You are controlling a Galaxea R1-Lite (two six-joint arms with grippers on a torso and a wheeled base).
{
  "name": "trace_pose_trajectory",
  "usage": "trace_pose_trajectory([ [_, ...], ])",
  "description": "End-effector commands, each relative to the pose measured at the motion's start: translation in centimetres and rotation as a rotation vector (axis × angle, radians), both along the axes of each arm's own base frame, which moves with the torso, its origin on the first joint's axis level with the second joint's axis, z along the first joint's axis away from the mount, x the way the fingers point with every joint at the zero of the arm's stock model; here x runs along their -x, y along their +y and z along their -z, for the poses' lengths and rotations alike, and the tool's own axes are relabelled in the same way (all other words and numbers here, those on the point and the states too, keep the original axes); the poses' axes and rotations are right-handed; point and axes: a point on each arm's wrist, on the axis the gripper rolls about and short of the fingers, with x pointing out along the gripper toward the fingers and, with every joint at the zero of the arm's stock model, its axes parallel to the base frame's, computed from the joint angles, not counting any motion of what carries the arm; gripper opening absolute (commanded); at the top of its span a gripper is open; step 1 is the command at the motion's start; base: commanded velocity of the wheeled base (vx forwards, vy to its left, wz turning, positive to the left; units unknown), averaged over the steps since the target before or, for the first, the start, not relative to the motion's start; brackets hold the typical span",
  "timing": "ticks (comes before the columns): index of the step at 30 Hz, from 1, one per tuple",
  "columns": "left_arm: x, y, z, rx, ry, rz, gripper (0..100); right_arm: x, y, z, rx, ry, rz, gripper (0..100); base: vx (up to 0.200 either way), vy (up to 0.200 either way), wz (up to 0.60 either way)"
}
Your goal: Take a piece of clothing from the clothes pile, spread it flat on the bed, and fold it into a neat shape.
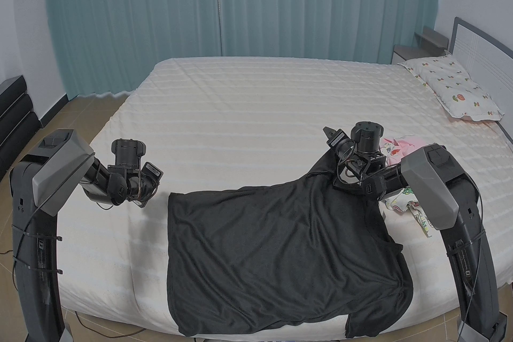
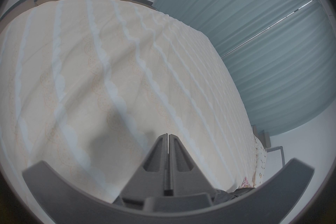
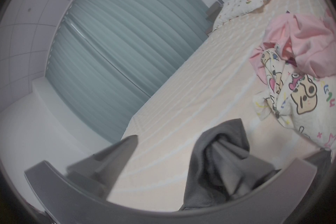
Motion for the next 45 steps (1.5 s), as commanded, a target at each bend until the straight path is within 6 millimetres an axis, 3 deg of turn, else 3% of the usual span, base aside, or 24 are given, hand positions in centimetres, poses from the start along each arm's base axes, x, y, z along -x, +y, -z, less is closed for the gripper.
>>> trace_pose_trajectory([
  [1,0.0,0.0,0.1,0.000,0.002,0.000,0,0.8,-0.7,1.3,0.087,0.038,-0.015,100,0.000,0.000,0.00],
  [10,0.0,0.0,0.1,0.000,0.002,0.000,0,0.4,-3.0,-1.6,0.122,-0.146,0.014,100,0.000,0.000,0.00],
  [15,0.0,0.0,0.1,0.000,0.002,0.000,0,1.2,-2.2,-4.4,0.097,-0.228,-0.054,100,0.000,0.000,0.00],
  [21,0.0,-0.1,0.1,0.000,0.002,0.002,0,2.3,0.0,-1.3,0.178,-0.151,-0.136,100,0.000,0.000,0.00],
  [22,0.1,-0.2,0.1,0.000,0.005,0.003,0,2.5,1.1,1.2,0.240,-0.120,-0.164,100,0.000,0.000,0.00],
  [28,0.2,-0.3,0.2,0.000,0.010,0.007,0,2.2,1.2,3.5,0.275,-0.034,-0.145,100,0.000,0.000,0.00],
  [32,0.3,-0.7,0.4,-0.001,0.016,0.015,0,3.1,0.7,5.2,0.322,0.077,-0.138,100,0.000,0.000,0.00],
  [38,0.3,-0.8,0.4,0.000,0.017,0.018,0,4.7,0.0,5.0,0.382,0.137,-0.172,100,0.000,0.000,0.00],
  [42,0.4,-0.9,0.4,0.000,0.019,0.020,0,5.6,-1.0,2.6,0.364,0.106,-0.193,100,0.000,0.000,0.00],
  [45,0.4,-0.9,0.5,-0.001,0.022,0.020,0,5.3,-2.1,2.4,0.364,0.107,-0.172,100,0.000,0.000,0.00],
])
